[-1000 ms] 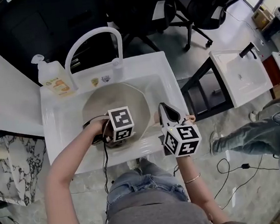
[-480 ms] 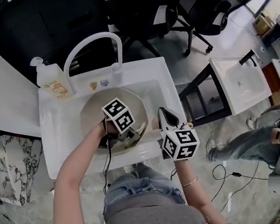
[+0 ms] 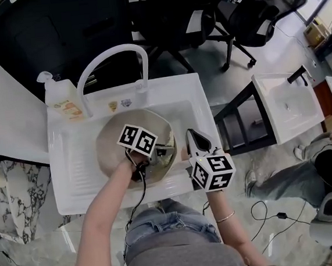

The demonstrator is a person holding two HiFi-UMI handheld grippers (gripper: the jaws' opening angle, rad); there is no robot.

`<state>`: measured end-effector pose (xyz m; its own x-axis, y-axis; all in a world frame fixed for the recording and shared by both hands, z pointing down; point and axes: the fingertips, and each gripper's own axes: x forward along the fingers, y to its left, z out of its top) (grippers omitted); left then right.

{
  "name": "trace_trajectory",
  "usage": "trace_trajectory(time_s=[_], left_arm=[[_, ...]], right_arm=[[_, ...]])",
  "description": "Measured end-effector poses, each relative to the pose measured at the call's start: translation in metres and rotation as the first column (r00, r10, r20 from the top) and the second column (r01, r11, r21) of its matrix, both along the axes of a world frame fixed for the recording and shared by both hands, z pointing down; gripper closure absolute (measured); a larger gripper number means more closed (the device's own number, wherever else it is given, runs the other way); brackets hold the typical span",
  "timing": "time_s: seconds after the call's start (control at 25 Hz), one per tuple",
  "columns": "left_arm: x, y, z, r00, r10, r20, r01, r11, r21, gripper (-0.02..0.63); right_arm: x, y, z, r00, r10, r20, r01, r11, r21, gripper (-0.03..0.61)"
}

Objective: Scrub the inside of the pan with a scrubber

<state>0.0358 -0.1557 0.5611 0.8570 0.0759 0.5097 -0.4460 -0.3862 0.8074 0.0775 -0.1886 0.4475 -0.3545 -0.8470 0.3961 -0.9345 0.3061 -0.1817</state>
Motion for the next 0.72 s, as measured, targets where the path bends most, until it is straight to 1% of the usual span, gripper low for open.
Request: trace_trajectory(time_s=[0.08,0.12,0.16,0.2,0.24,0.28,0.32,0.36,0.4,0.44,0.48,0.52,0.6,0.64,0.68,0.72], left_arm=[[-0.002,-0.013,0.001,0.992,-0.12,-0.037,0.119,0.992,-0.031,0.551],[-0.004,-0.019,0.0,0.981,-0.188,-0.058,0.184,0.981,-0.058,0.551],[-0.007,-0.025,-0.001,0.962,-0.261,-0.079,0.253,0.963,-0.094,0.551],[-0.011,-0.031,-0.002,0.935,-0.34,-0.101,0.325,0.935,-0.141,0.551],[-0.016,-0.037,-0.004,0.897,-0.424,-0.123,0.396,0.896,-0.199,0.551],[-0.022,-0.043,-0.006,0.849,-0.509,-0.143,0.463,0.846,-0.264,0.551],[-0.029,-0.049,-0.007,0.794,-0.586,-0.162,0.517,0.791,-0.326,0.551],[-0.037,-0.053,-0.009,0.742,-0.647,-0.177,0.558,0.741,-0.373,0.551],[-0.046,-0.056,-0.011,0.699,-0.689,-0.19,0.587,0.705,-0.397,0.551],[-0.055,-0.058,-0.014,0.67,-0.715,-0.198,0.614,0.684,-0.394,0.551],[-0.066,-0.059,-0.016,0.651,-0.732,-0.204,0.641,0.673,-0.368,0.551],[-0.078,-0.059,-0.019,0.635,-0.743,-0.209,0.672,0.666,-0.324,0.551],[-0.099,-0.059,-0.027,0.614,-0.759,-0.218,0.733,0.65,-0.2,0.551],[-0.108,-0.059,-0.032,0.614,-0.758,-0.22,0.754,0.646,-0.121,0.551],[-0.115,-0.058,-0.036,0.625,-0.75,-0.218,0.762,0.646,-0.036,0.551],[-0.118,-0.056,-0.038,0.648,-0.732,-0.21,0.754,0.655,0.045,0.551]], right_arm=[[-0.002,-0.003,0.001,1.0,-0.008,0.0,0.008,1.0,-0.001,0.568],[-0.002,-0.005,0.001,1.0,-0.011,0.0,0.011,1.0,-0.003,0.568],[-0.003,-0.006,0.002,1.0,-0.015,0.0,0.015,1.0,-0.004,0.568],[-0.004,-0.007,0.002,1.0,-0.019,-0.001,0.019,1.0,-0.006,0.568],[-0.005,-0.008,0.003,1.0,-0.024,-0.002,0.024,1.0,-0.007,0.568],[-0.005,-0.01,0.003,1.0,-0.028,-0.002,0.028,1.0,-0.008,0.568],[-0.006,-0.011,0.003,0.999,-0.032,-0.002,0.032,0.999,-0.007,0.568],[-0.006,-0.013,0.003,0.999,-0.036,-0.002,0.036,0.999,-0.006,0.568],[-0.007,-0.015,0.002,0.999,-0.038,-0.001,0.038,0.999,-0.004,0.568],[-0.007,-0.017,0.002,0.999,-0.04,-0.001,0.04,0.999,-0.001,0.568],[-0.008,-0.019,0.001,0.999,-0.041,-0.002,0.041,0.999,0.002,0.568],[-0.008,-0.02,0.001,0.999,-0.041,-0.002,0.041,0.999,0.004,0.568],[-0.008,-0.023,0.0,0.999,-0.042,-0.002,0.042,0.999,0.007,0.568],[-0.009,-0.024,0.0,0.999,-0.045,-0.002,0.045,0.999,0.008,0.568],[-0.011,-0.024,0.0,0.999,-0.048,-0.002,0.048,0.999,0.008,0.568],[-0.012,-0.024,0.0,0.999,-0.053,-0.003,0.053,0.999,0.008,0.568]])
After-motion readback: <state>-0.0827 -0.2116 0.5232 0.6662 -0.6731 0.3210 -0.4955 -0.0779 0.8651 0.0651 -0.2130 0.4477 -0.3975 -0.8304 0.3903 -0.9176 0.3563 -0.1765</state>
